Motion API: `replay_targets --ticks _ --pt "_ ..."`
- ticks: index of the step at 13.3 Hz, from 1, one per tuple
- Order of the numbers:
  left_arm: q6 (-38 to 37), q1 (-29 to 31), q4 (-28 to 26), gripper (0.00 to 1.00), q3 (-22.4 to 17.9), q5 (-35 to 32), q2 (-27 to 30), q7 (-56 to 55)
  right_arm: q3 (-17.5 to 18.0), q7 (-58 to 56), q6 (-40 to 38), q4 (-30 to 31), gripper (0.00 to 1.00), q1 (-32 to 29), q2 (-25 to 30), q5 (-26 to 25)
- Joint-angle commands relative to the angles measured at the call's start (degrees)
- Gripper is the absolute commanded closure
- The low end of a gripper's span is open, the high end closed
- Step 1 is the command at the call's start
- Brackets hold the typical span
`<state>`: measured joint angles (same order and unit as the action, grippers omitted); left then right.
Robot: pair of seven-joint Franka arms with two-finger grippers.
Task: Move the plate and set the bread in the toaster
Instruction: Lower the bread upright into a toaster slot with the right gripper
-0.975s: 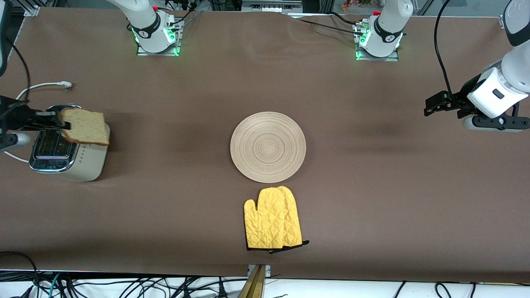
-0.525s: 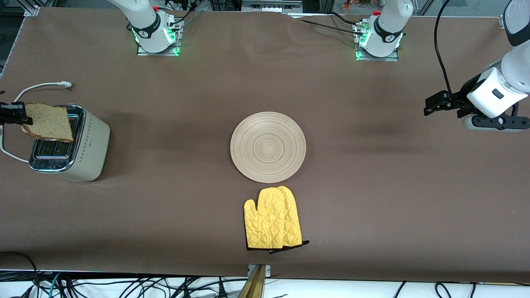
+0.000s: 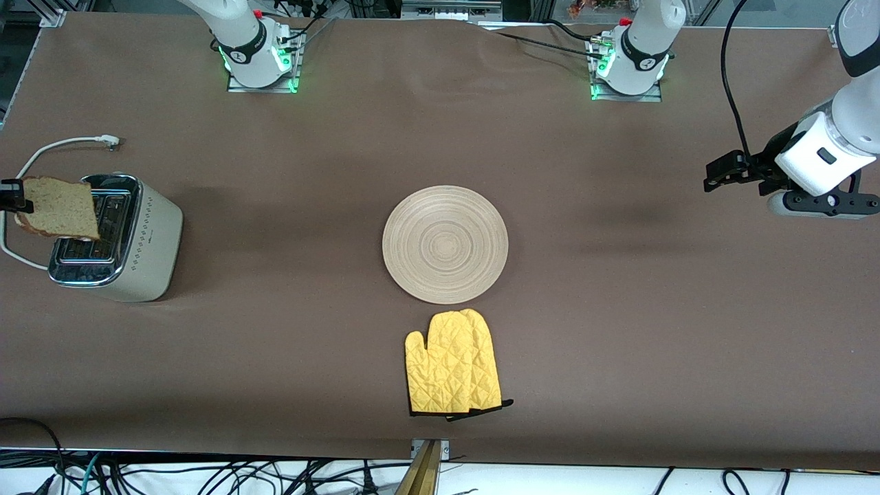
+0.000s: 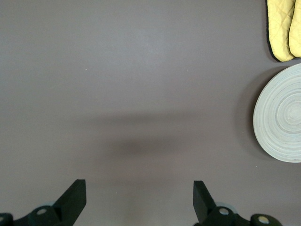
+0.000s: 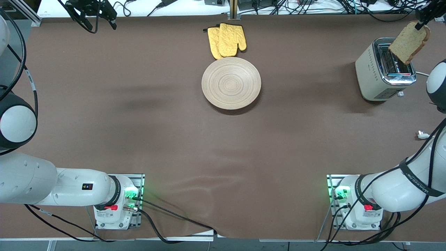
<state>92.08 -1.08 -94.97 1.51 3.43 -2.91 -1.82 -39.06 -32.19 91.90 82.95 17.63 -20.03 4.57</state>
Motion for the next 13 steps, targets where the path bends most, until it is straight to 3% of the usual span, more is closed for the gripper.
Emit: replay_targets --ticks 1,13 --pt "-1.20 -0.32 1.45 0.00 -0.19 -0.53 -0.51 -0.29 -0.40 3.53 0.12 -1.65 1.00 -0.05 -1.93 -0.71" --pt "-1.20 -0.15 1.45 0.00 -0.19 -0.53 -0.51 -0.29 -0.40 4.59 1.52 -1.30 1.00 0.04 -4.05 -0.44"
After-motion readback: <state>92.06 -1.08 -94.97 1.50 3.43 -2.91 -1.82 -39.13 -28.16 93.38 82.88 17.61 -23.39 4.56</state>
